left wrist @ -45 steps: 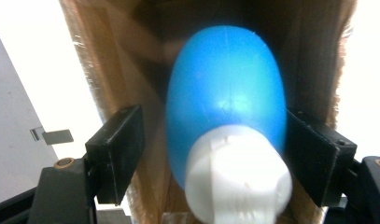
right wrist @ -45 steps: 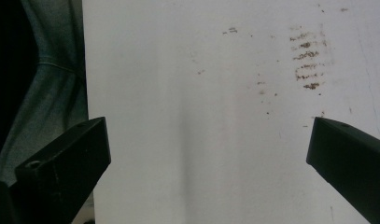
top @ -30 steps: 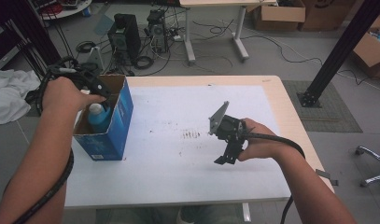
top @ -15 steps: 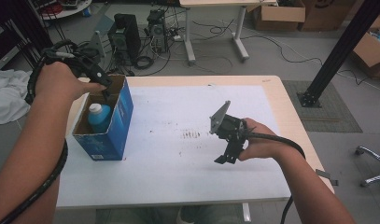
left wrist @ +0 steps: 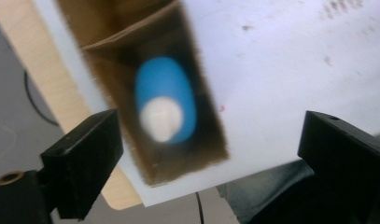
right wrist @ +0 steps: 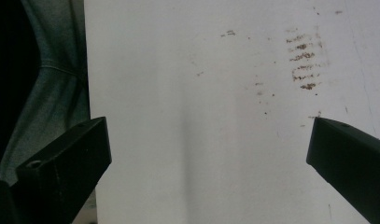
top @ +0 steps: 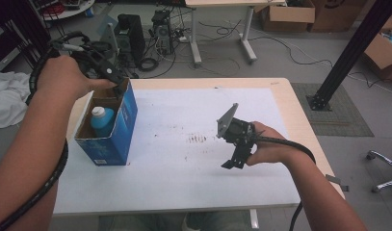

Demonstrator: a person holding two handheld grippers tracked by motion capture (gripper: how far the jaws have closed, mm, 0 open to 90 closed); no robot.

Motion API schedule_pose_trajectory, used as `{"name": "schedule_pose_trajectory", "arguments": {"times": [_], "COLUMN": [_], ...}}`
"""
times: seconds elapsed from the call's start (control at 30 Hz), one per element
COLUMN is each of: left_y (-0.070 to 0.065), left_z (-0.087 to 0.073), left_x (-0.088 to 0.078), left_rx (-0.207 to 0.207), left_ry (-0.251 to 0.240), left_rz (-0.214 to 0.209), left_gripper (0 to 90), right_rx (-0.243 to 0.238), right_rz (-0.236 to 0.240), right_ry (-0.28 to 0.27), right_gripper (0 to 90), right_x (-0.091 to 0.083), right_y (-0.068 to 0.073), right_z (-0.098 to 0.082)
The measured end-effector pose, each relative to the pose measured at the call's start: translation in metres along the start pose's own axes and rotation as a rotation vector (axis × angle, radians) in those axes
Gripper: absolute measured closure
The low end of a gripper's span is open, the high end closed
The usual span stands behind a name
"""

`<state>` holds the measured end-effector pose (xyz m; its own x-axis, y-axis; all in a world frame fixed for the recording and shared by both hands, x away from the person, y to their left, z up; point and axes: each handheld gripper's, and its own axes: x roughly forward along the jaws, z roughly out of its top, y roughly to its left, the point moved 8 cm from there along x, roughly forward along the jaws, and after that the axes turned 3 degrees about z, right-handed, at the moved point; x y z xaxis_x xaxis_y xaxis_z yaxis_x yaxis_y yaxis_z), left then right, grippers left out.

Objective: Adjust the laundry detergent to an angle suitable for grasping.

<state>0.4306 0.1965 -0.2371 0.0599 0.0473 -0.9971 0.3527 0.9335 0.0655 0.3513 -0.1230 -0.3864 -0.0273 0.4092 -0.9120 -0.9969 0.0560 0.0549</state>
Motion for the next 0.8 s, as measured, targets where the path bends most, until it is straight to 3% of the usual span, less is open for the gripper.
{"name": "schedule_pose_trajectory", "arguments": {"times": [0.33,0.43,0.53,0.6,0.67,0.8], "left_y": [-0.044,-0.059,-0.070,-0.077,-0.088,-0.102], "left_z": [0.009,0.008,0.005,0.003,-0.001,-0.014], "left_x": [-0.004,-0.004,-0.001,0.001,0.004,0.021], "left_rx": [0.260,0.353,0.444,0.516,0.598,0.765], "left_ry": [-0.028,-0.032,-0.014,-0.022,-0.033,0.020], "left_rz": [-0.038,-0.085,-0.102,-0.109,-0.150,-0.182], "left_gripper": [0.2,0.2,0.1,0.1,0.2,0.1], "right_rx": [0.004,0.006,0.009,0.011,0.012,0.011], "right_rz": [-0.002,-0.001,-0.001,0.002,0.005,0.005], "right_ry": [0.014,0.018,0.026,0.032,0.040,0.062], "right_gripper": [0.0,0.0,0.0,0.0,0.0,0.0], "right_x": [-0.002,-0.003,-0.003,-0.003,-0.003,-0.003], "right_y": [-0.001,-0.001,-0.002,-0.002,-0.003,-0.002], "right_z": [-0.002,-0.002,-0.003,-0.003,-0.002,-0.001]}}
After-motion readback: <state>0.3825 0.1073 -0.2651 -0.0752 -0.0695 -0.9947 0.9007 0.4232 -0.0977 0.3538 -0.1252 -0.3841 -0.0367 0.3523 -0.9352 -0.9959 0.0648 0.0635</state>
